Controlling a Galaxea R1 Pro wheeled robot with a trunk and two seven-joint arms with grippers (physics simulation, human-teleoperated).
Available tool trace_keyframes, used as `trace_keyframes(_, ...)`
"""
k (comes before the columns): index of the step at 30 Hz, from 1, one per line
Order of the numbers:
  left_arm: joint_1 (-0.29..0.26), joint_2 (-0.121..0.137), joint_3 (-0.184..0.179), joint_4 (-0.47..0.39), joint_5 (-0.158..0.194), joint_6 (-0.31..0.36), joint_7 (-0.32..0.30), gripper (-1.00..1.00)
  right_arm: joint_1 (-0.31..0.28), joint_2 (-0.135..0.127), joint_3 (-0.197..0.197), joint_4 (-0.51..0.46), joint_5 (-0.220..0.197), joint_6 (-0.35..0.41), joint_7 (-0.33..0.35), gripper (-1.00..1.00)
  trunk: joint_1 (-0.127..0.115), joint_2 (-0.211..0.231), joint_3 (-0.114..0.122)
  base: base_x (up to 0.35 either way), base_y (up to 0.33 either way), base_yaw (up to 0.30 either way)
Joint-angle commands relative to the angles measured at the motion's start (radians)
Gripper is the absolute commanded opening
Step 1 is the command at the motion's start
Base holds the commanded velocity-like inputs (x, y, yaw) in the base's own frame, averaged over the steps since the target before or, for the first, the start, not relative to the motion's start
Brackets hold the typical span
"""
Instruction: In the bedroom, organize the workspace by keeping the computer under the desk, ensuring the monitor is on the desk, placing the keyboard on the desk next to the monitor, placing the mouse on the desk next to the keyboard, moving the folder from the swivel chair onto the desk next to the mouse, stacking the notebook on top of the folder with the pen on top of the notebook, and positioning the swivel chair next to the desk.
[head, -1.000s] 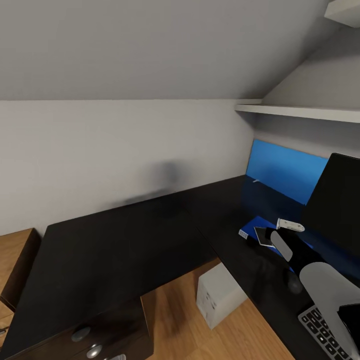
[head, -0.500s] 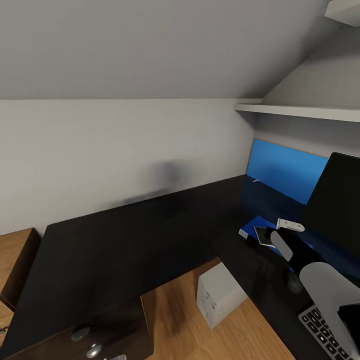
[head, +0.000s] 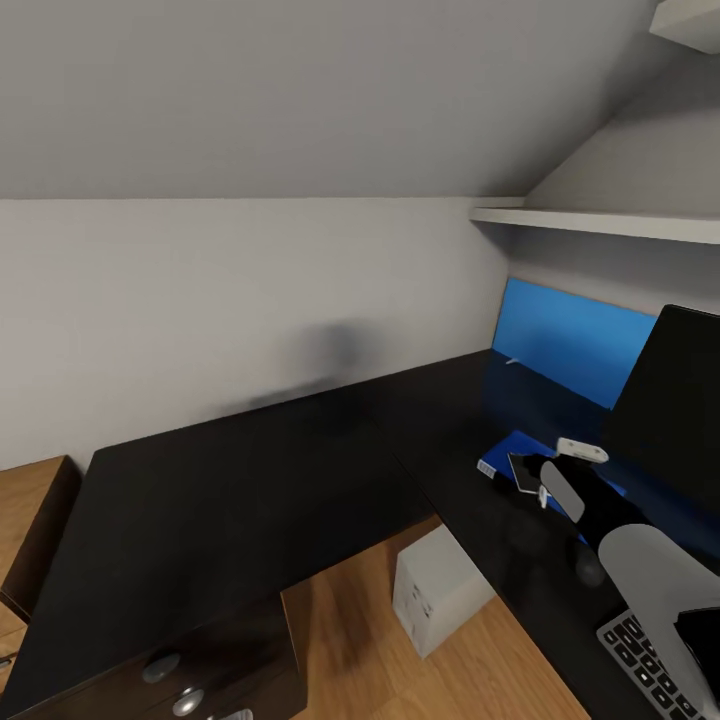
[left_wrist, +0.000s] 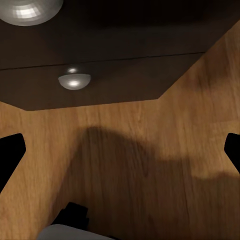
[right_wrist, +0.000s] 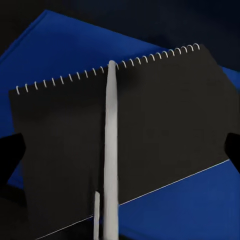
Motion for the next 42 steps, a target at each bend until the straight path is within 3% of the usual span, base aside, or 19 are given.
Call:
trace_keyframes(1, -0.001, 0.002, -0.006, -0.002, 0.008, -0.002, 0.008, 1.00, -0.001, -0.001, 0.009, -0.003, -0.008, 0.005, -0.008, 1.00, 0.000, -0.001, -0.001, 0.000, 0.000, 0.000)
trace_keyframes(4, -0.001, 0.002, -0.006, -0.001, 0.008, -0.002, 0.009, 1.00, -0.001, 0.001, 0.010, -0.007, -0.008, 0.005, -0.008, 1.00, 0.000, -0.001, -0.001, 0.000, 0.000, 0.000)
trace_keyframes(7, -0.001, 0.002, -0.006, 0.001, 0.009, -0.002, 0.009, 1.00, 0.000, 0.005, 0.011, -0.077, -0.013, 0.010, -0.010, 1.00, 0.000, -0.001, -0.001, 0.000, 0.000, 0.002)
trace_keyframes(14, -0.001, 0.002, -0.006, 0.001, 0.009, -0.002, 0.010, 1.00, 0.003, 0.055, 0.018, -0.129, -0.012, 0.018, -0.016, 1.00, 0.000, -0.001, -0.001, 0.000, 0.000, 0.166)
trace_keyframes(16, -0.001, 0.002, -0.006, 0.001, 0.009, -0.002, 0.010, 1.00, 0.006, 0.065, 0.043, -0.133, -0.011, 0.019, -0.016, 1.00, 0.000, -0.001, -0.001, 0.000, 0.000, 0.243)
trace_keyframes(20, -0.001, 0.002, -0.006, 0.001, 0.009, -0.002, 0.010, 1.00, 0.008, 0.083, 0.150, -0.136, -0.014, 0.019, -0.015, 1.00, 0.000, -0.001, -0.001, 0.000, 0.000, 0.211)
trace_keyframes(25, -0.001, 0.002, -0.006, 0.001, 0.009, -0.002, 0.010, 1.00, 0.028, 0.118, 0.184, -0.148, -0.012, 0.019, -0.015, 1.00, 0.000, -0.001, -0.001, 0.000, 0.000, 0.038)
trace_keyframes(31, -0.001, 0.002, -0.006, 0.003, 0.009, -0.002, 0.012, 1.00, 0.076, 0.128, 0.335, -0.253, -0.013, 0.015, -0.022, 1.00, 0.000, -0.001, -0.001, 0.000, 0.000, 0.004)
trace_keyframes(36, -0.001, 0.002, -0.006, 0.003, 0.009, -0.002, 0.013, 1.00, 0.088, 0.129, 0.368, -0.293, -0.027, 0.018, -0.028, 1.00, 0.000, -0.001, -0.001, 0.000, 0.000, 0.000)
trace_keyframes(42, -0.001, 0.002, -0.006, 0.003, 0.009, -0.002, 0.013, 1.00, 0.092, 0.130, 0.378, -0.334, -0.053, 0.018, -0.030, 1.00, 0.000, -0.001, -0.001, 0.000, 0.000, 0.000)
